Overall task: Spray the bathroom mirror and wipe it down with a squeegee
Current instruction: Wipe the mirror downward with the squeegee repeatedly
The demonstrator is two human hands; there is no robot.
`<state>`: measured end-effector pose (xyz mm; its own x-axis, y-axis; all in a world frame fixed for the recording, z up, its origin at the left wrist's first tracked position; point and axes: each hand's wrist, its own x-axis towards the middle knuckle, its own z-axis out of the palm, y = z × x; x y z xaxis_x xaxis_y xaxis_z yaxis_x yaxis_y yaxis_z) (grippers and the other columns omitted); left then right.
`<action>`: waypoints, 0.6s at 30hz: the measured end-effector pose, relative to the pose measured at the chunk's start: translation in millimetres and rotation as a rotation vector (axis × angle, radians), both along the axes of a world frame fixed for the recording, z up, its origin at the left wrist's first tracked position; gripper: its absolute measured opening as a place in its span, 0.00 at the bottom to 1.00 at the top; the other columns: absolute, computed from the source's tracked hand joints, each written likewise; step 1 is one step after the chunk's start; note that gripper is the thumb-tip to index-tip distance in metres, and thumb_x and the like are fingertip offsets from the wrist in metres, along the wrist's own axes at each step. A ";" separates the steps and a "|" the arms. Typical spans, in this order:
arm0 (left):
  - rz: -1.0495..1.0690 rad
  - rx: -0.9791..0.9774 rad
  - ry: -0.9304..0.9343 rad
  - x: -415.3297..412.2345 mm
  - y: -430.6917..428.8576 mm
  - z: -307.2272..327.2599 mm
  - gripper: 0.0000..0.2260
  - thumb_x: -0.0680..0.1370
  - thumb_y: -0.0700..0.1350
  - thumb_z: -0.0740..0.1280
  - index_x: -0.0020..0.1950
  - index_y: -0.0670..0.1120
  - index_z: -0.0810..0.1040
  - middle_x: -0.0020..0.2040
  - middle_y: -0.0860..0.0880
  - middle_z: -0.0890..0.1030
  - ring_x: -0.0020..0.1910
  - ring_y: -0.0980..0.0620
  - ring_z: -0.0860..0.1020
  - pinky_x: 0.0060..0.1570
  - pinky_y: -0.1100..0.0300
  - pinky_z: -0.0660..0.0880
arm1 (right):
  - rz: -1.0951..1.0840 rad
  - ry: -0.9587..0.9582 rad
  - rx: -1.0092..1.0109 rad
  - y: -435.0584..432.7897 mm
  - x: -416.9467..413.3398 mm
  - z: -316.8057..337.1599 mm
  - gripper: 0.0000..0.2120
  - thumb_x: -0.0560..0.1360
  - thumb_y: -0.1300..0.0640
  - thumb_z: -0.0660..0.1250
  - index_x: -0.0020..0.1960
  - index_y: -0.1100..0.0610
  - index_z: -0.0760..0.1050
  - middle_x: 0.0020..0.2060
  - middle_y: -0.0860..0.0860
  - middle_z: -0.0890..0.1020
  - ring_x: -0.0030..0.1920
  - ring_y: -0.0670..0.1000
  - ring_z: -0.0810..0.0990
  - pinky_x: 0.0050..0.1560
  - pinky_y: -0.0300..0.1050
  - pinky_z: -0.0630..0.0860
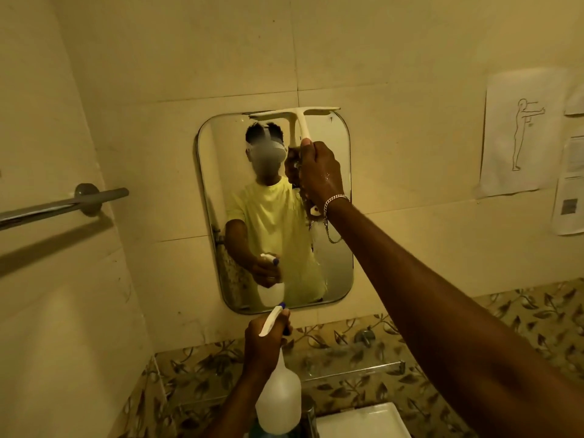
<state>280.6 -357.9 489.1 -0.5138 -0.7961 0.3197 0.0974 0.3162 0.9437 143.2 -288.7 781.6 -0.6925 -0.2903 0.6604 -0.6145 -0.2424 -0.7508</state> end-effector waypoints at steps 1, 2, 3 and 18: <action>0.003 0.002 -0.001 -0.2 -1.1 -1.0 0.13 0.81 0.47 0.69 0.41 0.42 0.85 0.36 0.43 0.86 0.37 0.46 0.85 0.38 0.53 0.81 | -0.016 0.007 -0.010 -1.1 0.4 -2.2 0.18 0.86 0.46 0.54 0.55 0.58 0.76 0.46 0.56 0.82 0.44 0.54 0.82 0.43 0.50 0.81; 0.003 0.005 -0.001 -0.8 -1.6 -1.4 0.13 0.81 0.47 0.69 0.41 0.42 0.85 0.36 0.43 0.86 0.38 0.46 0.85 0.38 0.54 0.81 | -0.026 0.015 -0.016 -2.1 0.2 -4.8 0.18 0.86 0.46 0.55 0.56 0.59 0.76 0.46 0.55 0.82 0.44 0.54 0.81 0.44 0.50 0.80; 0.002 0.008 -0.003 -2.0 -2.6 -0.7 0.12 0.81 0.48 0.69 0.42 0.43 0.85 0.36 0.44 0.86 0.38 0.46 0.85 0.37 0.56 0.81 | -0.028 0.021 -0.012 -3.0 -0.1 -8.0 0.19 0.86 0.46 0.55 0.56 0.59 0.76 0.46 0.55 0.83 0.44 0.54 0.82 0.45 0.51 0.80; 0.054 -0.095 0.017 6.5 -11.9 10.6 0.11 0.82 0.47 0.68 0.45 0.43 0.86 0.38 0.46 0.86 0.39 0.49 0.86 0.42 0.57 0.83 | -0.032 -0.182 0.178 17.5 32.2 -313.3 0.15 0.80 0.37 0.54 0.46 0.44 0.72 0.29 0.47 0.75 0.27 0.41 0.75 0.24 0.32 0.70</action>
